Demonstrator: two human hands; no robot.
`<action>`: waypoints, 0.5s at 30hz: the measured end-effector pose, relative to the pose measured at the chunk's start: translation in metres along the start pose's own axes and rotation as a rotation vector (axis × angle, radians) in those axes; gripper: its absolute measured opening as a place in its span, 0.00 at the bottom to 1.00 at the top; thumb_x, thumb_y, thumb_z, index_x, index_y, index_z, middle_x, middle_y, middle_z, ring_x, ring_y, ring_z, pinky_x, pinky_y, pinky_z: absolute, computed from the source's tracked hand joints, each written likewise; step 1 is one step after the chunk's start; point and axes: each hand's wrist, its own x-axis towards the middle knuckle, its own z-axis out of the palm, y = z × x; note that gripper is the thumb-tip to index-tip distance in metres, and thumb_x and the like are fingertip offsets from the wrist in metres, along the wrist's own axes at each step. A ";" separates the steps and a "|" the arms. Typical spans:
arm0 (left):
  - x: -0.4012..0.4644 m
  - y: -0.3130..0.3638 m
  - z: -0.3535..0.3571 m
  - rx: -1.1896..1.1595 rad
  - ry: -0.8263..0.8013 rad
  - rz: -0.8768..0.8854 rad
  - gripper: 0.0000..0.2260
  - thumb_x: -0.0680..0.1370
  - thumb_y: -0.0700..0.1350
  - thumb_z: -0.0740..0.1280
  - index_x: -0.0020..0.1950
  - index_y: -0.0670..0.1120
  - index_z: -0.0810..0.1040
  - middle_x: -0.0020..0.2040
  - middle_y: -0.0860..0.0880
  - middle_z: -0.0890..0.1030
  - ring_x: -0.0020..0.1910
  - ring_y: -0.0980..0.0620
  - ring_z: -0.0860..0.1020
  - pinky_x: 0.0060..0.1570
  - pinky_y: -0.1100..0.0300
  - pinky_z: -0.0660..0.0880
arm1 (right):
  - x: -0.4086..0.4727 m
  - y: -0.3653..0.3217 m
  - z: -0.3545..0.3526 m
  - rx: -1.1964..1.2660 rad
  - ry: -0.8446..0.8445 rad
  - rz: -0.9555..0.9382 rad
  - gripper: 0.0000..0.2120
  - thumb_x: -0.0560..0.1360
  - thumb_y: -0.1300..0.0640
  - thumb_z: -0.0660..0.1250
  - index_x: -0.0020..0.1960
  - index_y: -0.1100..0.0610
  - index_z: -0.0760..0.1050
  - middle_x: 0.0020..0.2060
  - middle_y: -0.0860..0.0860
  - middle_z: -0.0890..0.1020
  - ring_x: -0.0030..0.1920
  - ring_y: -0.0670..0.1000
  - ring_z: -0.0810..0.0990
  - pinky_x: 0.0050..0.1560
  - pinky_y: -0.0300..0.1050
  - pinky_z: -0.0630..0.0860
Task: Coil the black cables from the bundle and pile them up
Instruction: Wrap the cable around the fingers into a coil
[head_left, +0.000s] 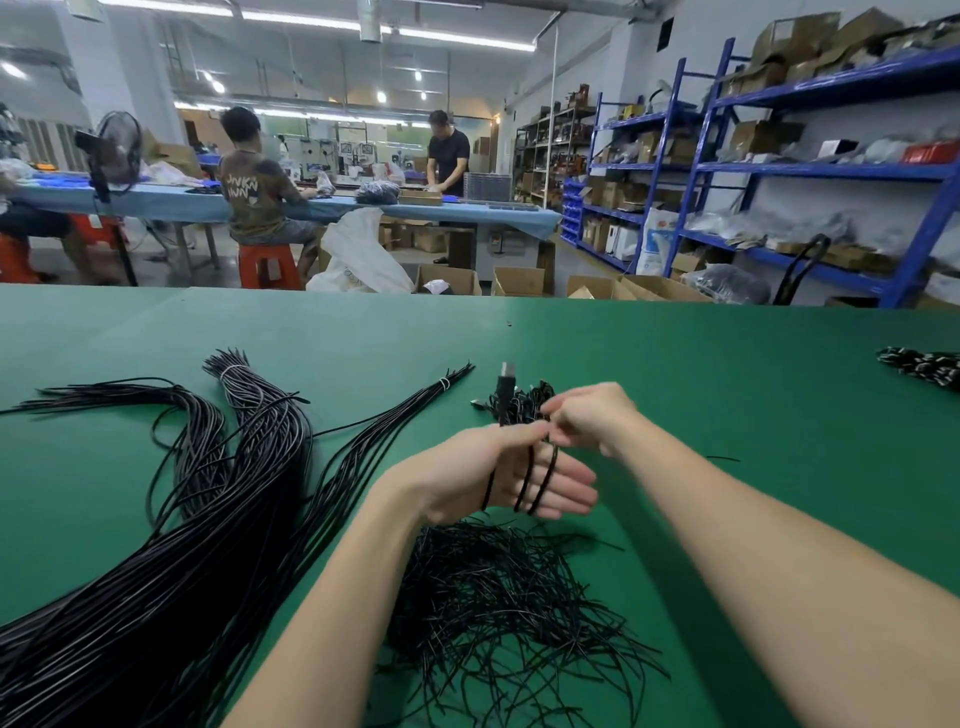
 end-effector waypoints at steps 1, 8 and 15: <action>0.003 -0.004 -0.001 -0.010 0.059 -0.051 0.28 0.86 0.54 0.48 0.67 0.34 0.74 0.64 0.37 0.80 0.63 0.42 0.80 0.65 0.51 0.75 | -0.002 -0.006 -0.001 0.064 0.001 -0.026 0.06 0.76 0.70 0.68 0.50 0.64 0.83 0.42 0.57 0.84 0.30 0.51 0.80 0.26 0.37 0.77; 0.015 -0.025 -0.020 -0.316 0.503 0.000 0.26 0.87 0.53 0.46 0.66 0.36 0.75 0.62 0.38 0.81 0.57 0.46 0.82 0.57 0.55 0.78 | -0.048 -0.039 -0.013 0.065 -0.120 -0.272 0.08 0.75 0.70 0.69 0.46 0.60 0.85 0.39 0.59 0.87 0.33 0.50 0.83 0.34 0.42 0.82; 0.000 -0.014 -0.036 -0.619 0.466 0.225 0.27 0.87 0.53 0.46 0.67 0.34 0.74 0.59 0.38 0.83 0.57 0.45 0.84 0.51 0.54 0.82 | -0.075 0.003 0.001 -0.063 -0.254 -0.265 0.05 0.73 0.64 0.74 0.46 0.56 0.84 0.41 0.53 0.88 0.40 0.50 0.86 0.44 0.44 0.81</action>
